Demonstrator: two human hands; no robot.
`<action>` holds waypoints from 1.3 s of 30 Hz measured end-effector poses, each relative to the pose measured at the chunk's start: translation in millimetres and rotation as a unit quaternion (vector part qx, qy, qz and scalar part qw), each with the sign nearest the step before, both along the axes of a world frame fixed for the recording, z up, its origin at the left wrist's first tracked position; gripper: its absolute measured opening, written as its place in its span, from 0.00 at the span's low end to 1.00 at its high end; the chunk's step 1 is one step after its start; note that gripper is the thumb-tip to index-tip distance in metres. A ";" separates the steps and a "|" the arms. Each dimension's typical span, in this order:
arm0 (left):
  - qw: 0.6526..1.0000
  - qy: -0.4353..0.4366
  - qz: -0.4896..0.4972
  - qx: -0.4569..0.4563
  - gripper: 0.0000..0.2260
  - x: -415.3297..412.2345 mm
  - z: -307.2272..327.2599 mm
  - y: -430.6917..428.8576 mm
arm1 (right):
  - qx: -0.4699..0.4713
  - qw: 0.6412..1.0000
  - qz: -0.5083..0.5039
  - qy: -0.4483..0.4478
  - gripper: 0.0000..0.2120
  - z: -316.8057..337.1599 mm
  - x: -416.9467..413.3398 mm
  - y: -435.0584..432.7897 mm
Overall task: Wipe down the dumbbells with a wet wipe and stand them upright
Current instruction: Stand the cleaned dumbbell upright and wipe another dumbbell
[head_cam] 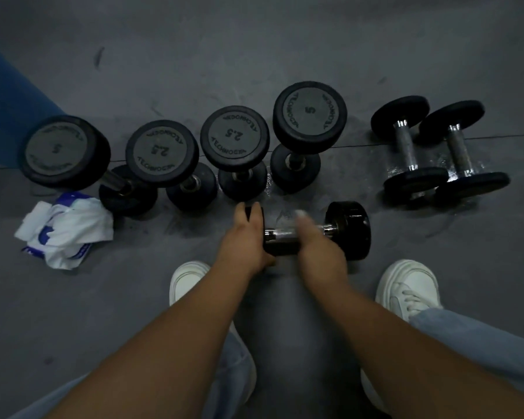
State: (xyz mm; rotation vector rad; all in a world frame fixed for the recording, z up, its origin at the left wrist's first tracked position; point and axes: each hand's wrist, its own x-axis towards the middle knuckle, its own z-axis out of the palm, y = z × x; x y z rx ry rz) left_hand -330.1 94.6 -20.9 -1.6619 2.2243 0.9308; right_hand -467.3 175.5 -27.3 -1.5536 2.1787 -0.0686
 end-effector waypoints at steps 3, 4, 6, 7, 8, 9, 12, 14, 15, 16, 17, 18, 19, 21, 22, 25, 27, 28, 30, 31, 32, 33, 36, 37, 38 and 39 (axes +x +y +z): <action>1.000 -0.002 0.006 -0.003 0.50 -2.9 -0.9 -3.5 | -0.005 0.999 -0.012 -0.029 0.25 -1.9 2.7 -1.4; 1.000 0.002 0.007 -0.007 0.49 -3.0 -1.0 -3.2 | 0.014 0.997 0.039 -0.060 0.24 3.6 7.5 -1.3; 1.000 0.001 0.003 -0.003 0.48 -2.4 -2.3 -3.3 | 0.045 0.992 0.020 -0.114 0.21 7.1 6.6 -4.8; 1.000 -0.006 0.001 -0.002 0.49 -2.1 -2.5 -4.1 | 0.046 0.991 -0.037 -0.116 0.21 5.8 0.6 -6.8; 1.000 -0.015 0.001 -0.002 0.50 -2.2 -2.3 -4.8 | 0.026 0.991 -0.083 -0.102 0.21 3.6 -4.0 -7.1; 1.000 -0.019 0.001 -0.004 0.51 -2.9 -1.5 -5.7 | 0.020 0.989 -0.105 -0.105 0.21 3.2 -4.5 -6.9; 1.000 -0.008 0.001 -0.008 0.49 -3.8 0.2 -9.3 | 0.068 0.987 0.028 -0.140 0.22 5.3 9.9 -6.2; 1.000 0.020 0.016 -0.009 0.52 0.3 -0.8 -9.9 | 0.063 0.987 0.013 -0.150 0.25 1.7 2.2 -13.7; 0.998 0.041 0.038 -0.020 0.52 2.9 -1.3 -7.1 | 0.054 0.988 -0.023 -0.144 0.25 -2.6 -7.2 -14.9; 0.995 0.062 0.064 -0.040 0.52 4.5 -1.9 -1.4 | 0.030 0.991 -0.045 -0.122 0.25 -6.0 -15.3 -14.5; 0.991 0.080 0.087 -0.064 0.51 4.5 -2.4 6.6 | 0.008 0.995 -0.046 -0.092 0.23 -6.7 -19.5 -12.8; 0.987 0.089 0.103 -0.084 0.48 2.8 -3.0 14.7 | -0.015 0.996 -0.049 -0.078 0.19 -6.0 -22.2 -10.0; 0.985 0.087 0.110 -0.095 0.47 0.3 -3.3 20.9 | -0.043 0.993 -0.065 -0.085 0.15 -4.8 -22.6 -8.2; 0.987 0.066 0.110 -0.095 0.48 -3.8 -5.1 24.1 | -0.096 0.983 -0.108 -0.110 0.11 -0.2 -20.7 -10.3; 0.989 0.059 0.105 -0.088 0.49 -4.8 -5.4 21.3 | -0.110 0.982 -0.109 -0.105 0.11 1.8 -19.5 -13.0; 0.993 0.048 0.084 -0.072 0.50 -4.7 -5.4 9.2 | -0.114 0.983 -0.102 -0.105 0.09 -2.2 -20.4 -19.9; 0.994 0.042 0.080 -0.069 0.49 -5.5 -5.1 5.2 | -0.092 0.983 -0.117 -0.112 0.06 -4.2 -21.7 -24.4; 0.993 0.040 0.081 -0.070 0.49 -6.2 -5.0 4.5 | -0.081 0.984 -0.117 -0.104 0.05 -2.9 -22.7 -26.5; 0.993 0.037 0.081 -0.075 0.49 -7.0 -5.0 5.2 | -0.056 0.988 -0.120 -0.077 0.12 -0.7 -27.8 -29.8; 0.993 0.038 0.080 -0.076 0.49 -7.0 -5.3 6.3 | -0.041 0.990 -0.119 -0.058 0.17 -1.9 -28.8 -29.5; 0.993 0.038 0.079 -0.077 0.49 -7.0 -6.1 7.0 | -0.023 0.992 -0.118 -0.037 0.21 -1.3 -26.4 -29.5; 0.993 0.036 0.078 -0.077 0.49 -7.1 -6.5 7.3 | 0.000 0.994 -0.111 -0.019 0.23 0.7 -19.2 -30.3; 0.994 0.038 0.075 -0.069 0.48 -6.2 -5.3 6.7 | 0.050 0.997 0.025 -0.043 0.21 1.3 15.0 -30.0; 0.995 0.039 0.072 -0.061 0.48 -5.7 -4.4 5.9 | 0.051 0.994 0.069 -0.063 0.20 0.0 17.8 -28.8; 0.996 0.037 0.068 -0.053 0.48 -5.1 -3.7 5.0 | 0.039 0.994 0.059 -0.077 0.16 -0.2 12.0 -30.2; 0.996 0.033 0.065 -0.048 0.49 -4.8 -3.2 4.5 | 0.022 0.997 0.011 -0.079 0.13 -1.1 1.4 -32.4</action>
